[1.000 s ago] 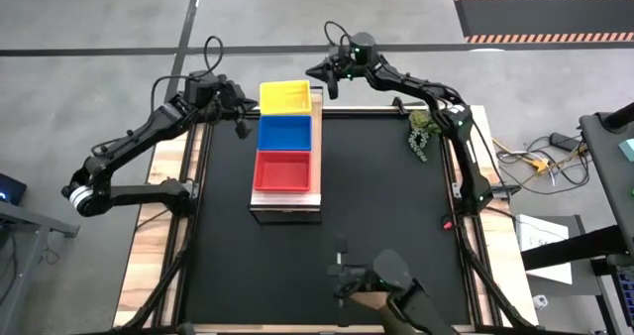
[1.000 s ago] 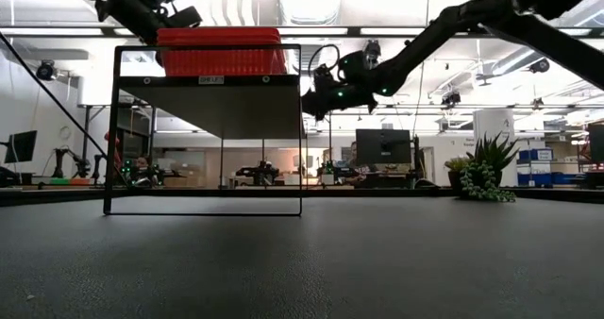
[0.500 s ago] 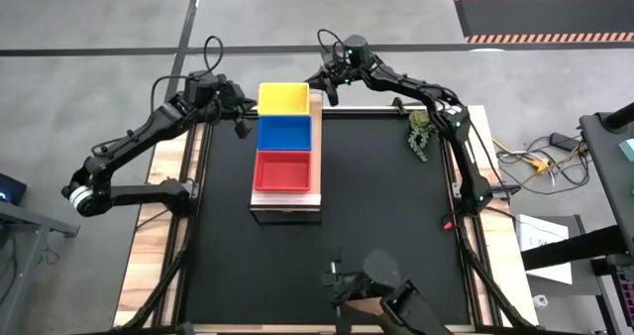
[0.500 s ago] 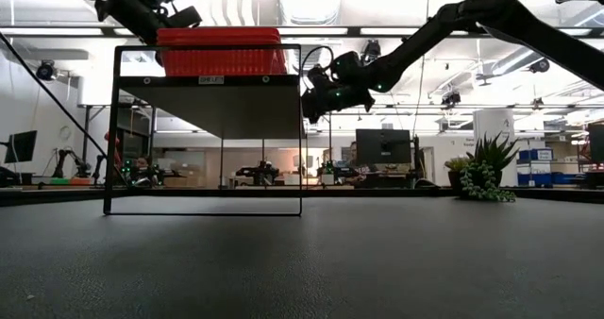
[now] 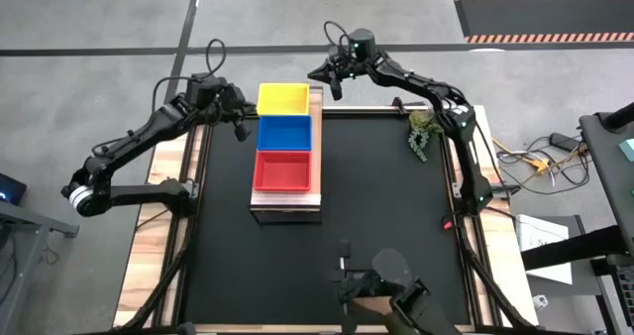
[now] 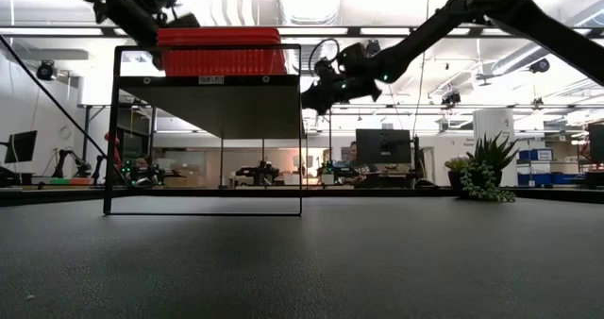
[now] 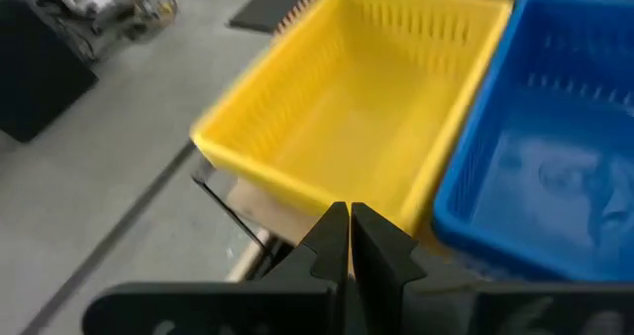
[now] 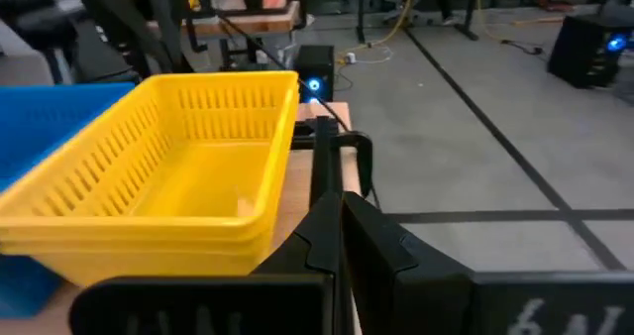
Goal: Stack baskets on shelf by color
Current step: Return to Home Position
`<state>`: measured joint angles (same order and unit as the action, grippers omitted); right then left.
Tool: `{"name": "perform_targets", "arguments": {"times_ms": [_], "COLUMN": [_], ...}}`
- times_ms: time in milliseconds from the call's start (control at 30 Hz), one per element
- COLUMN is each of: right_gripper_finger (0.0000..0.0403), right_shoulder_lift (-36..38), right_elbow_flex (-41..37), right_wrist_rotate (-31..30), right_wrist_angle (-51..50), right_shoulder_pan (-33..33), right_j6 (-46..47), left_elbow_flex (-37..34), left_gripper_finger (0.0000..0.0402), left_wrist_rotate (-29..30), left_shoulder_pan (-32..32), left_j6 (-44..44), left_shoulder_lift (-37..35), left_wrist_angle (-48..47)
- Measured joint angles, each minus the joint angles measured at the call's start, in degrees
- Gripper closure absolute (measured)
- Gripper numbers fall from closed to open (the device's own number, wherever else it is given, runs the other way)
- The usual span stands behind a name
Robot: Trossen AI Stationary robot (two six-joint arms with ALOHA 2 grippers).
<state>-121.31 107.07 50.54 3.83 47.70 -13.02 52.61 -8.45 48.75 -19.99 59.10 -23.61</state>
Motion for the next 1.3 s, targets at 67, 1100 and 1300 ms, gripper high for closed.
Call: {"name": "perform_targets", "arguments": {"times_ms": [67,1100,1300], "right_gripper_finger": [0.0394,0.0394,0.0394], "right_shoulder_lift": [1.46,42.71,57.07], "right_elbow_flex": [0.0,-36.73,-55.84], "right_wrist_rotate": [-0.17,-26.73,-30.57], "right_wrist_angle": [-2.71,-13.65,-0.43], "right_shoulder_pan": [0.13,-21.33,-28.81], "right_j6": [-1.51,-15.09,-13.33], "left_elbow_flex": [-1.6,-20.87,-30.61], "left_gripper_finger": [0.0402,0.0402,0.0402], "left_wrist_rotate": [0.04,-20.97,-25.86], "left_shoulder_pan": [0.06,-3.19,-3.26], "left_j6": [-0.45,0.66,2.82], "left_shoulder_lift": [0.48,-33.86,-47.07], "left_wrist_angle": [0.39,11.43,18.8]}}
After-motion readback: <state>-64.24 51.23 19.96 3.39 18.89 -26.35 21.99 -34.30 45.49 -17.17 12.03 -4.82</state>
